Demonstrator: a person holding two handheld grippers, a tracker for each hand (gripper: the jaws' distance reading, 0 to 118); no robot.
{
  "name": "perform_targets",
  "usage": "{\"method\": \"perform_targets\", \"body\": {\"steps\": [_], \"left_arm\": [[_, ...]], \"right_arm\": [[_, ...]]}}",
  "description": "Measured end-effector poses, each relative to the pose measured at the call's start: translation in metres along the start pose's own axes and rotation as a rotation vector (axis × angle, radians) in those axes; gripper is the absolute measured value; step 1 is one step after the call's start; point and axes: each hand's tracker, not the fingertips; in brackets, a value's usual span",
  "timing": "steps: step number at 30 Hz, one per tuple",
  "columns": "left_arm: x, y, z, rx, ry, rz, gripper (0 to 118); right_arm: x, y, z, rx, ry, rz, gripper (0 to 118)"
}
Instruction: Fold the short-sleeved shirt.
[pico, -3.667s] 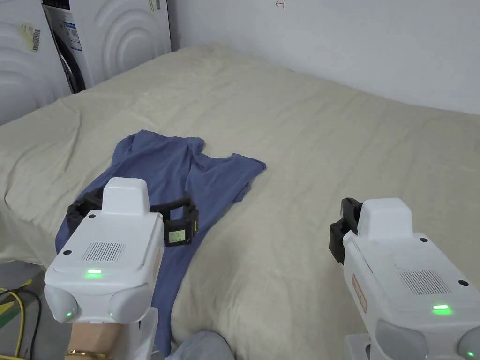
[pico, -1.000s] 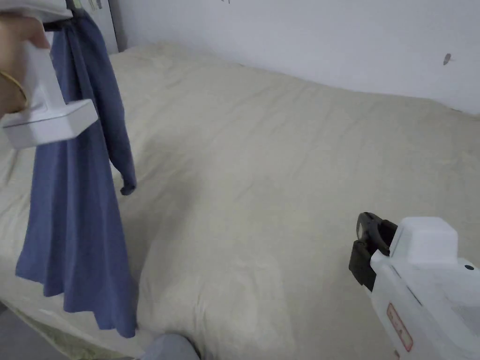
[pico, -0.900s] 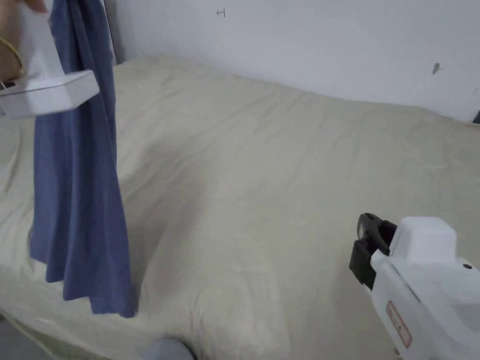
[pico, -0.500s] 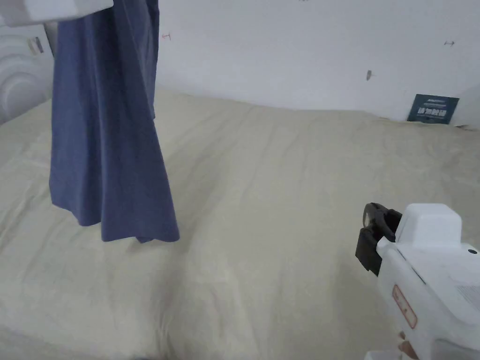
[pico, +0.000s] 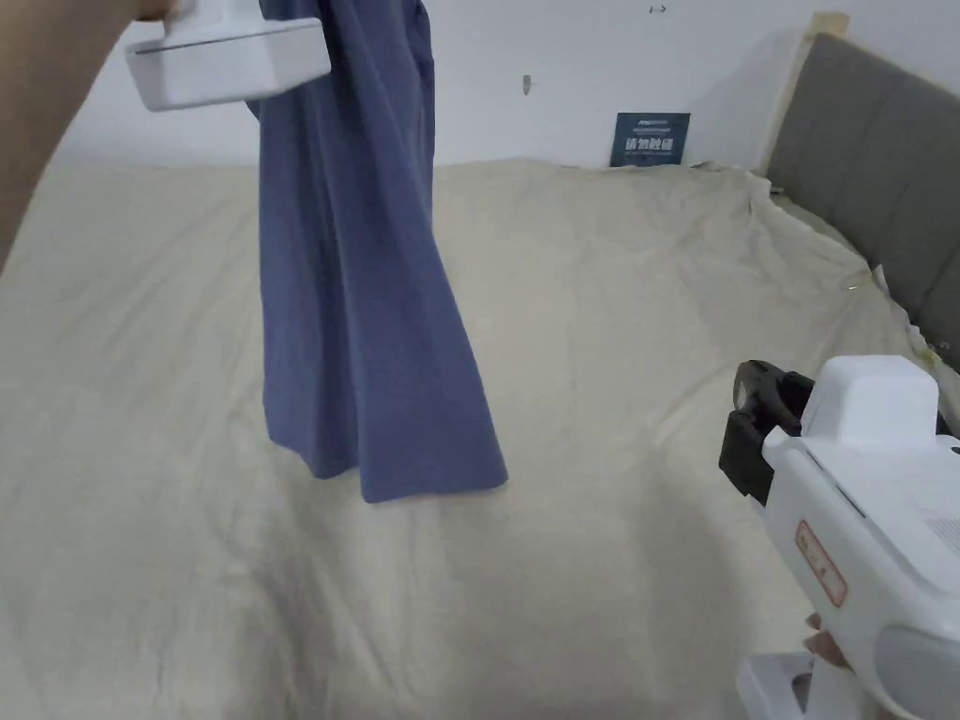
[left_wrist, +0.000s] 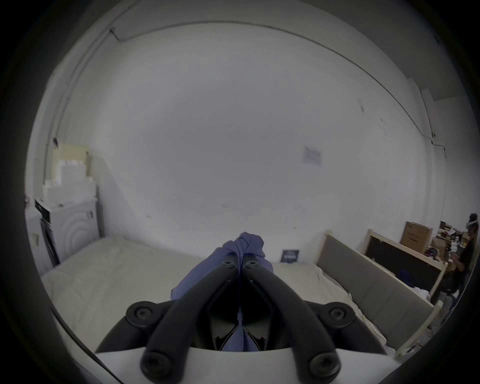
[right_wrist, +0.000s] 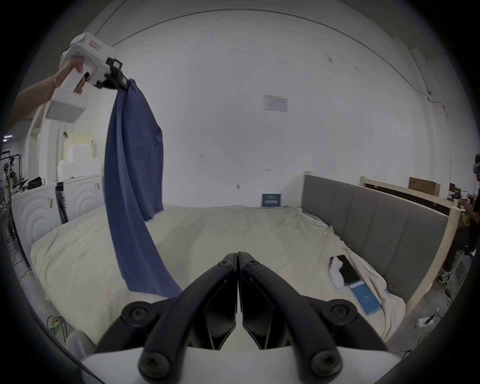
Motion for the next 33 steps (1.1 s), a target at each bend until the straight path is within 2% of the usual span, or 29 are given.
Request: {"method": "perform_targets", "body": {"steps": [5,9,14,17,20,24,26,29,30,33], "left_arm": [[0.035,-0.094,-0.043,-0.146,-0.047,-0.063,0],[0.059,-0.187,-0.071,-0.365,-0.106,-0.127,0],[0.08,-0.312,-0.085,-0.639,-0.126,-0.18,0],[0.089,-0.373,-0.084,-0.745,-0.098,-0.231,0],[0.09,-0.411,-0.085,-0.817,-0.085,-0.286,0],[0.084,-0.434,-0.085,-0.827,-0.007,-0.231,2],[0.079,-0.442,-0.089,-0.82,-0.003,-0.218,22],[0.073,-0.43,-0.089,-0.813,-0.005,-0.155,38],[0.069,-0.423,-0.086,-0.828,-0.012,-0.115,47],[0.054,-0.389,-0.084,-0.797,-0.007,-0.031,97]], "right_arm": [[0.013,-0.007,0.003,-0.009,-0.056,-0.023,0],[0.017,-0.015,-0.001,-0.036,-0.076,-0.052,0],[0.015,-0.026,-0.01,-0.085,-0.082,-0.063,0],[0.013,-0.031,-0.016,-0.11,-0.082,-0.048,0],[0.014,-0.035,-0.022,-0.131,-0.076,-0.047,0],[0.013,-0.04,-0.026,-0.142,-0.079,-0.054,0],[0.012,-0.041,-0.029,-0.149,-0.073,-0.059,0],[0.01,-0.039,-0.032,-0.152,-0.061,-0.05,0],[0.009,-0.037,-0.033,-0.151,-0.054,-0.046,0],[0.006,-0.03,-0.035,-0.137,-0.034,-0.036,0]]}}
